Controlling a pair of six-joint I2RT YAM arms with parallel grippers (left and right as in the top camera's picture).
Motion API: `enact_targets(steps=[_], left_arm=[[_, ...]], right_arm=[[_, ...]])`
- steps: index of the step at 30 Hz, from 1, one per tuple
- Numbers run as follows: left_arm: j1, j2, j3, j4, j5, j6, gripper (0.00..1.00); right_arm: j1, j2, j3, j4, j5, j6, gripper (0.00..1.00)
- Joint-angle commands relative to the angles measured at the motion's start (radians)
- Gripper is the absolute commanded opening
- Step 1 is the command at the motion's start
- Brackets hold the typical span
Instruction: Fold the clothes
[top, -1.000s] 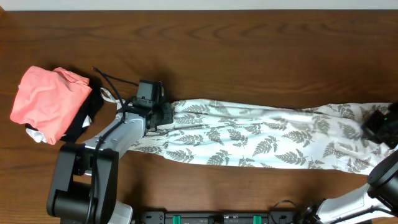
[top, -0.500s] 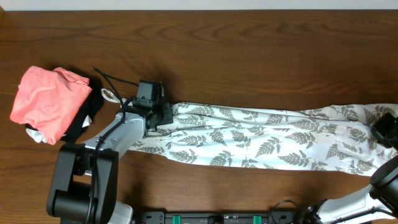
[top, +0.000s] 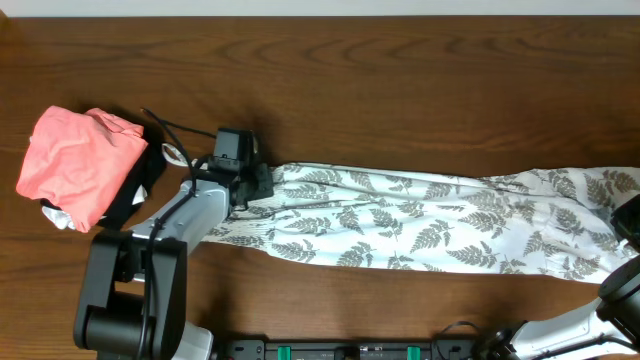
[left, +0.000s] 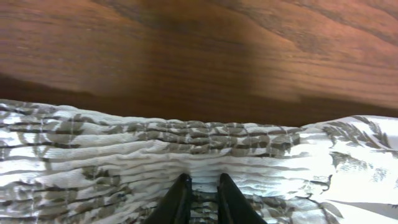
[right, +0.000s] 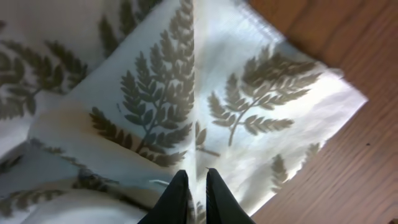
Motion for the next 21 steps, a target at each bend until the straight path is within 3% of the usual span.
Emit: enact_targets(steps=[1,6,11,15,21], left_arm=[[0.013,0.016,0.002,-0.008,-0.027,-0.005,0.17],[0.013,0.016,0.002,-0.011,-0.027,-0.005,0.17],[0.013,0.016,0.002,-0.012,-0.027,-0.005,0.17],[0.013,0.016,0.002,-0.012,-0.027,-0.005,0.17],[0.013,0.016,0.002,-0.012,-0.027,-0.005,0.17]], right_arm=[[-0.005,0.006,0.011,0.013,0.043,0.022,0.1],[-0.005,0.004,0.051,0.04,-0.056,0.008,0.11],[0.011,-0.005,0.218,0.035,-0.403,-0.127,0.3],[0.076,-0.005,0.306,-0.017,-0.682,-0.359,0.49],[0.276,-0.001,0.23,-0.039,-0.602,-0.659,0.59]])
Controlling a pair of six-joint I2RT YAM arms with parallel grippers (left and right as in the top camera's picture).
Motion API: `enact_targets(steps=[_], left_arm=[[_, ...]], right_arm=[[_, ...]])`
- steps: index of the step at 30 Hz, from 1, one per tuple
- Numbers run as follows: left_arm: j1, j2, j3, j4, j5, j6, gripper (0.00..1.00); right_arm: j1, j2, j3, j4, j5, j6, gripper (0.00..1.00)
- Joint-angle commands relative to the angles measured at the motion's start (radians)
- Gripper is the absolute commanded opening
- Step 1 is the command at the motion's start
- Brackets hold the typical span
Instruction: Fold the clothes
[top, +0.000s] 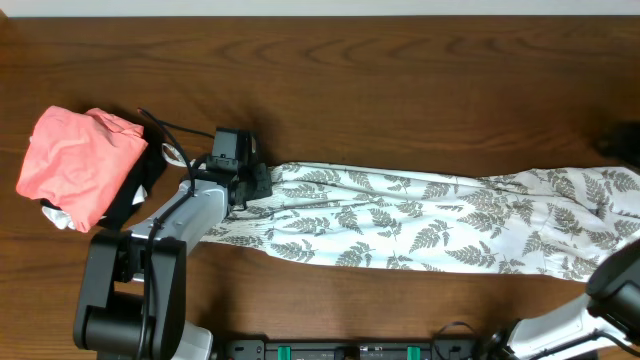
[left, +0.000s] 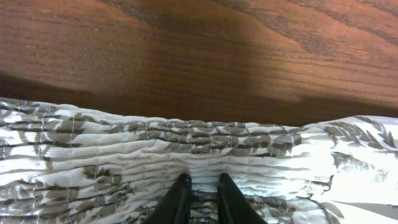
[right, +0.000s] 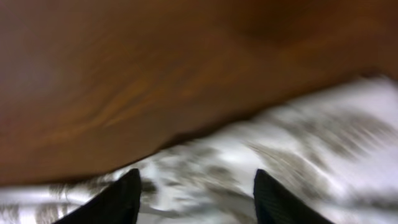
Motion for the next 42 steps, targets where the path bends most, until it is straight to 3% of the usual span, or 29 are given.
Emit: enact_targets(steps=[1,4,9,16,18,19,21,32,42], left_arm=[[0.007,0.016,0.002,-0.008,-0.027,-0.005,0.17],[0.007,0.016,0.002,-0.008,-0.027,-0.005,0.17],[0.007,0.016,0.002,-0.009,-0.026,-0.005,0.17],[0.007,0.016,0.002,-0.008,-0.027,-0.005,0.17],[0.007,0.016,0.002,-0.007,-0.027,-0.005,0.17],[0.007,0.016,0.002,-0.007,-0.027,-0.005,0.23],[0.007,0.016,0.002,-0.007,-0.027,-0.005,0.25],[0.007,0.016,0.002,0.008,-0.027,-0.005,0.27],[0.007,0.016,0.002,0.009,-0.027,-0.005,0.27]], right_arm=[[0.119,0.001,-0.068,0.012,-0.045,-0.258,0.59],[0.225,0.001,-0.133,0.039,0.038,-0.348,0.64],[0.335,0.001,-0.197,0.075,0.216,-0.36,0.67],[0.409,0.0,-0.209,-0.008,0.139,-0.46,0.72],[0.439,0.0,-0.209,-0.047,0.11,-0.475,0.72],[0.456,0.0,-0.209,-0.065,0.108,-0.485,0.72],[0.506,0.0,-0.209,-0.097,0.115,-0.507,0.7],[0.802,0.0,-0.21,-0.112,0.388,-0.505,0.7],[0.907,0.0,-0.27,-0.102,0.399,-0.497,0.61]])
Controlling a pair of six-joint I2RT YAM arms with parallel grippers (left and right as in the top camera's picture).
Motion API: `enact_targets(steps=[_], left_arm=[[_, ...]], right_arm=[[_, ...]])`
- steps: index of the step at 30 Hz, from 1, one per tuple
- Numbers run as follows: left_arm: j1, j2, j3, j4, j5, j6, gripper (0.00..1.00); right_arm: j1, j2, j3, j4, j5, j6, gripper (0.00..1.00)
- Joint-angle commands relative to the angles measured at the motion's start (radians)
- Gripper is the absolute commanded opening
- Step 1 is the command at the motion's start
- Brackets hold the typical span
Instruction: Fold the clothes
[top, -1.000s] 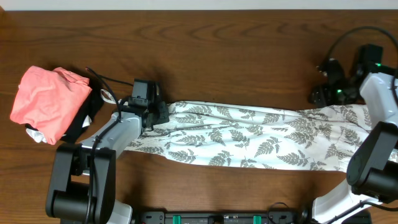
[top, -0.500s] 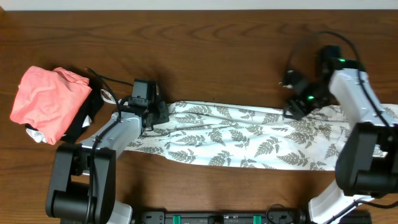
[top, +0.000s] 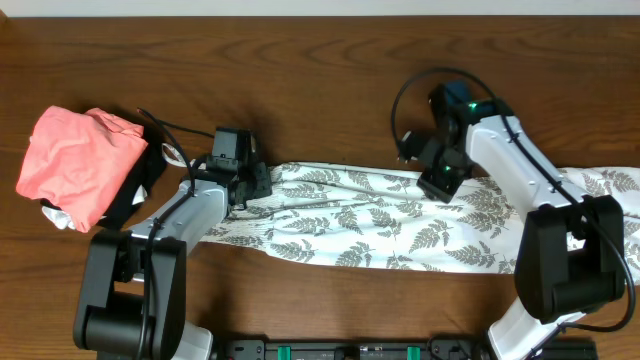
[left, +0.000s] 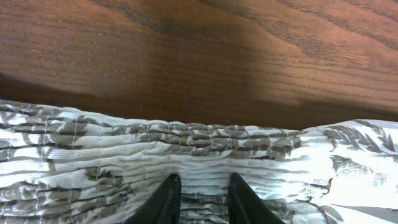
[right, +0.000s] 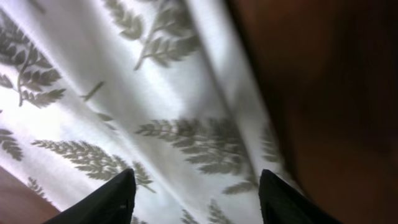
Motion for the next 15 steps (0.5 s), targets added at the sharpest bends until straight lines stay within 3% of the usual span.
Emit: enact_targets(steps=[1,15], left_arm=[[0.007,0.016,0.002,0.002,-0.02,-0.002,0.27],[0.007,0.016,0.002,0.006,-0.019,-0.002,0.28]], right_arm=[[0.048,-0.001,-0.05,-0.002,0.022,-0.005,0.6],[0.122,-0.001,-0.111,0.066,0.159,0.079,0.56]])
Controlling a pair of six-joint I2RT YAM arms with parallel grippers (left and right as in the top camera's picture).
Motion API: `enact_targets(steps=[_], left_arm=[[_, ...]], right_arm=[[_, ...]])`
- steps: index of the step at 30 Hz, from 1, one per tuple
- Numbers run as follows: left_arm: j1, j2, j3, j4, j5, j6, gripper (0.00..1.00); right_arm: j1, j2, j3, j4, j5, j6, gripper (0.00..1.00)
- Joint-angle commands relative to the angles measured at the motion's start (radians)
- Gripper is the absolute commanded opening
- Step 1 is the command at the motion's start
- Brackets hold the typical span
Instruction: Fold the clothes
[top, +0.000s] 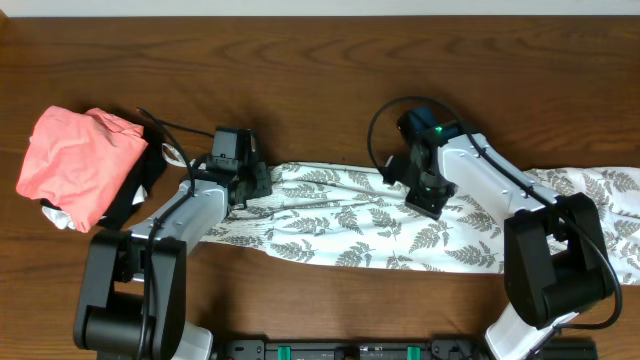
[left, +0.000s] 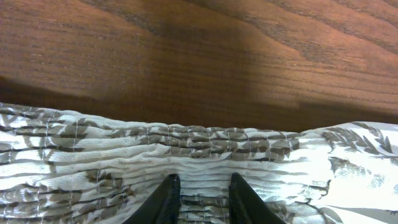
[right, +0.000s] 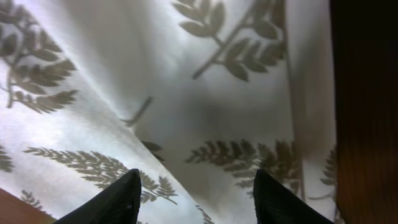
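Note:
White trousers with a grey fern print (top: 420, 225) lie stretched out across the table from left to right. Their gathered elastic waistband (left: 205, 140) is at the left end. My left gripper (top: 248, 188) rests on that waistband, its fingers (left: 166, 200) apart on the ribbed cloth and open (left: 203, 190). My right gripper (top: 427, 193) hangs over the middle of the trousers near their far edge, wide open (right: 196, 190), with the smooth printed fabric (right: 186, 112) under it and nothing gripped.
A pile of clothes with a pink garment (top: 80, 160) on top sits at the far left, with dark and white pieces beneath it. Bare brown wood (top: 330, 80) lies beyond the trousers. The arm bases (top: 330, 350) stand along the front edge.
My right gripper has shifted a little to the left and nearer over the middle of the trousers, still wide open. The left gripper stays open on the waistband.
Both grippers were shut on the ends of the stretched trousers, left on the waistband and right on the leg hem at the far right. Then the right was open and off the hem. Later the left stood open, the right open over the middle, where it remains.

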Motion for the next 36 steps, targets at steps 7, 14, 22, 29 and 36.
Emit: enact_targets(steps=[7,14,22,29,36], left_arm=[[0.007,0.016,0.002,-0.006,-0.019,-0.002,0.28],[0.007,0.016,0.002,-0.007,-0.019,-0.002,0.28],[0.007,0.016,0.002,-0.006,-0.019,-0.002,0.28],[0.007,0.016,0.002,-0.006,-0.019,-0.002,0.28],[0.007,0.016,0.002,-0.01,-0.019,-0.002,0.28]], right_arm=[[-0.002,-0.001,-0.024,0.024,0.027,0.029,0.43],[-0.002,0.0,-0.051,0.061,0.025,0.123,0.16],[0.046,-0.053,-0.001,-0.06,-0.016,0.314,0.01],[0.101,-0.104,0.01,-0.169,-0.17,0.368,0.06],[0.111,-0.103,-0.025,-0.179,-0.291,0.415,0.08]])
